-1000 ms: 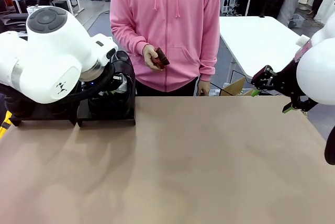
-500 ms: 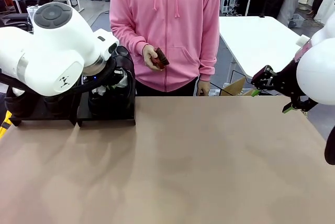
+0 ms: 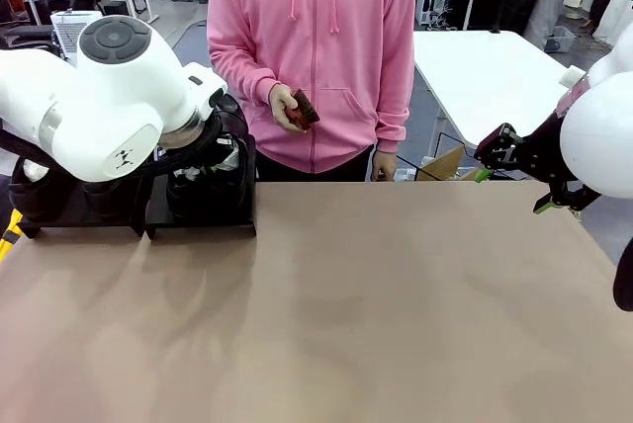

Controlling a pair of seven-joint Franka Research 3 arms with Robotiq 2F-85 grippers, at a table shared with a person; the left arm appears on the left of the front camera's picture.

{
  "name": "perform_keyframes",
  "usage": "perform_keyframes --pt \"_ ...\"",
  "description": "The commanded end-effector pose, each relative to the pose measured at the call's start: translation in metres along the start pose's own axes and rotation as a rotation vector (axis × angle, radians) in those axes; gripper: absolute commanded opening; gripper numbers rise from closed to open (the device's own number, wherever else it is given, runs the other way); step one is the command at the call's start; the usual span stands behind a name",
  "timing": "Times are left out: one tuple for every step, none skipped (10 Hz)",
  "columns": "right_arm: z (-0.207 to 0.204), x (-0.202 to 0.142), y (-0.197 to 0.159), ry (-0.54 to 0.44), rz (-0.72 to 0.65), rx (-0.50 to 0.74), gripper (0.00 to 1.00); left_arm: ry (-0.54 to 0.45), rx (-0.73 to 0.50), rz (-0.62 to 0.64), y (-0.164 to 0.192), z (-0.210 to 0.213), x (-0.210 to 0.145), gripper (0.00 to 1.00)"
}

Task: Organize the shoes by placing them on the stand.
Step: Place the Shoe from the middle of the table onto the Shoes Stand.

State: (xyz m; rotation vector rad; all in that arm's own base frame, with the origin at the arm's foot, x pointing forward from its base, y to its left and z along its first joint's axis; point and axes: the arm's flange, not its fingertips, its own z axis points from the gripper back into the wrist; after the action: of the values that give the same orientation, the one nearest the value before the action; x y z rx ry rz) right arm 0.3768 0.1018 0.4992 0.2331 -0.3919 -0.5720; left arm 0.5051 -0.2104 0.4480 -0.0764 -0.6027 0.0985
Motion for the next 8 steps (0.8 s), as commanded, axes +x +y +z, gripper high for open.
perform_keyframes --pt "0.001 0.002 -0.002 0.012 0.011 0.019 1.0 -0.009 -0.001 -0.009 0.001 0.005 0.002 0.0" --pt "0.001 0.002 -0.002 0.012 0.011 0.019 1.0 0.0 0.0 0.0 0.0 0.0 0.0 0.0" --pt "0.001 0.002 -0.002 0.012 0.011 0.019 1.0 0.024 0.021 0.003 0.002 -0.002 0.005 0.0" --pt "0.001 0.002 -0.002 0.012 0.011 0.019 1.0 0.011 0.019 -0.002 0.001 -0.001 0.007 0.0" --pt "0.001 0.002 -0.002 0.012 0.011 0.019 1.0 0.012 0.021 -0.004 0.0 -0.003 0.01 0.0" --pt "0.001 0.002 -0.002 0.012 0.011 0.019 1.0 0.017 0.02 -0.007 0.0 -0.006 0.012 0.0" --pt "0.001 0.002 -0.002 0.012 0.011 0.019 1.0 0.019 0.023 -0.009 0.0 -0.009 0.013 0.0" --pt "0.001 0.002 -0.002 0.012 0.011 0.019 1.0 0.023 0.016 -0.006 0.0 -0.012 0.014 0.0"
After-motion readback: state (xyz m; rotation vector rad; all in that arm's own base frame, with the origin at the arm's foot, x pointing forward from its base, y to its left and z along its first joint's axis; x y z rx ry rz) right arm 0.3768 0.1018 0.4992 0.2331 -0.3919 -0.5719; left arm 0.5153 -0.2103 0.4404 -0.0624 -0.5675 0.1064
